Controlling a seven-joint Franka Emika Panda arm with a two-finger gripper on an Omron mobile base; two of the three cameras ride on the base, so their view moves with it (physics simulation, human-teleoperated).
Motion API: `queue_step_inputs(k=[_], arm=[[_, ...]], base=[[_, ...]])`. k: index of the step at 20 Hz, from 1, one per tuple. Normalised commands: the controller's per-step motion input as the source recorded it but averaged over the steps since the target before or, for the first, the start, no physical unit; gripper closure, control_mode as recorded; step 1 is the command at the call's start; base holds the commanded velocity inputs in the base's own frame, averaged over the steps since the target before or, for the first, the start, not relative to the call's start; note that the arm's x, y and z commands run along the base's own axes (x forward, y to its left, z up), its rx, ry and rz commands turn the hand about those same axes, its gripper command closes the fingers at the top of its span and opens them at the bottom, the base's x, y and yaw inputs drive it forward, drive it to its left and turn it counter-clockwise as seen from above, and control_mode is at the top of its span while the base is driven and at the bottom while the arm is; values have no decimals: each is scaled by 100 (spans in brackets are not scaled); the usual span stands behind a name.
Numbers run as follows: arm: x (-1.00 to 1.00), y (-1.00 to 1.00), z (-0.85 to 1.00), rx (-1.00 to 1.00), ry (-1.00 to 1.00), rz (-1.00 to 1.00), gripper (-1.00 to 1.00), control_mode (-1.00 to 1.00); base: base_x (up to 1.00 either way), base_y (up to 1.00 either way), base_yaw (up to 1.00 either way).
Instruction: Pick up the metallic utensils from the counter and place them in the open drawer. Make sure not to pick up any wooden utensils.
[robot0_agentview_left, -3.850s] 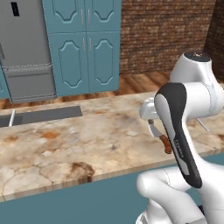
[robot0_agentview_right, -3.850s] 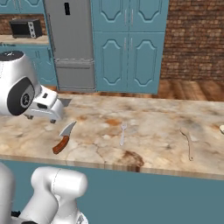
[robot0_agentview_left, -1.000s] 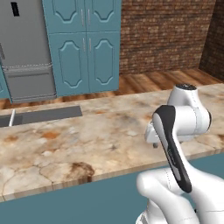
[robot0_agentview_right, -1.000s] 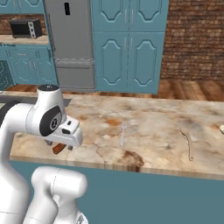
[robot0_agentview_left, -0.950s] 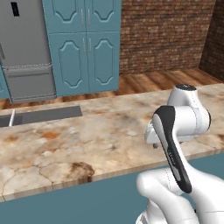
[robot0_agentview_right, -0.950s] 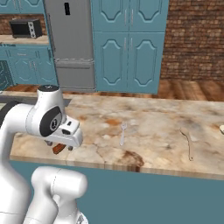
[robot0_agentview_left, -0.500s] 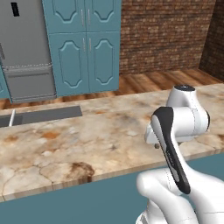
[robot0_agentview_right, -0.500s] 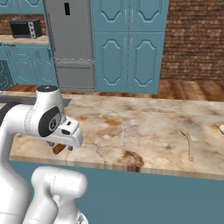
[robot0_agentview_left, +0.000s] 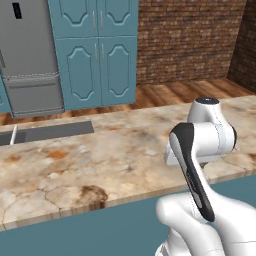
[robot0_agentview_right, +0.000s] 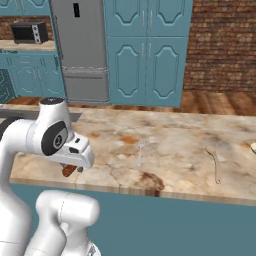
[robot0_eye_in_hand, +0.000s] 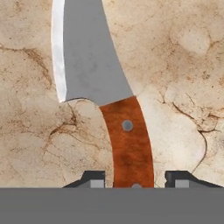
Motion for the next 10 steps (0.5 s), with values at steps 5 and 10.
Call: queue_step_inputs(k=[5,10], arm=[[0,29,-19,0,9,0,100,-100],[-7,11,-3,0,3,0,100,-100]], base=[[0,0,0],[0,0,0]])
